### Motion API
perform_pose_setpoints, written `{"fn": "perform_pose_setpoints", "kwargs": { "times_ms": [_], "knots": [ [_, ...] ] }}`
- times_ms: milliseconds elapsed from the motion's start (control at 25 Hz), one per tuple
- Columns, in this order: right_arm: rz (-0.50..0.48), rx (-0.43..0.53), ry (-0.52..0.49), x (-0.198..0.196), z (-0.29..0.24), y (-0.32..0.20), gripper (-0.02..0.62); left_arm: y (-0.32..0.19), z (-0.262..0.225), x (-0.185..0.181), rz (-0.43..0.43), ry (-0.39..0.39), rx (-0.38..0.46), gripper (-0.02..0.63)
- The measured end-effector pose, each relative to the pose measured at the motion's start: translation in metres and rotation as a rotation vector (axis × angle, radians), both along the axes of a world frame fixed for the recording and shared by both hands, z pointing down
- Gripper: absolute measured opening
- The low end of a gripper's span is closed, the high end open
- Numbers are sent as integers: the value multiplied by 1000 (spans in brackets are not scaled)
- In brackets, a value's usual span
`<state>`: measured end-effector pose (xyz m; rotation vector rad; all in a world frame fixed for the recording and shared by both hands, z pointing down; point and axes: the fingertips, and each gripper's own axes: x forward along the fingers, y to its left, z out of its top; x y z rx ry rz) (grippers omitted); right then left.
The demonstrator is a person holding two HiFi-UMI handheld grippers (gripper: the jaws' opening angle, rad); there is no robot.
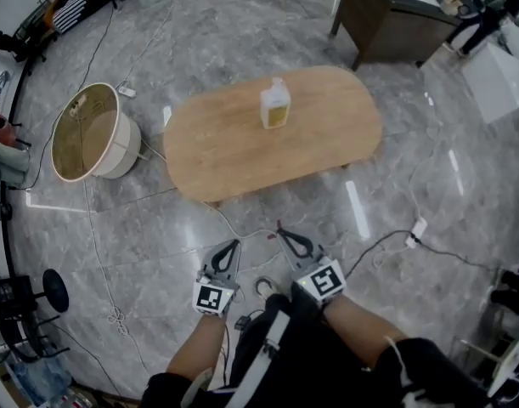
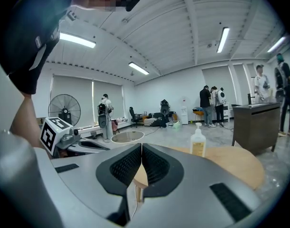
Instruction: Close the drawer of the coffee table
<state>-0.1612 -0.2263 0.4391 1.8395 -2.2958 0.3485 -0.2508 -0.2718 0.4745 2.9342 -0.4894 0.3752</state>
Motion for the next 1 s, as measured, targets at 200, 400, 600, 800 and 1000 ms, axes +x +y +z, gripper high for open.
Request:
{"fn": "perform_pose_setpoints", "kwargs": {
  "times_ms": [200,400,600,800,1000],
  "knots": [
    [46,42,41,8,-48,7,11,15,-45,10,81,28,32,8],
    [66,78,42,1,-104,24,11,30,-94,5,111,67,29,8],
    [85,107,33,-2,-160,54,11,36,-148,-5,122,98,43,8],
    [89,119,59,-2,-206,71,11,39,-198,8,148,137,61,8],
    [118,111,35,2,-236,73,11,50,-230,19,188,131,100,8]
  ]
}}
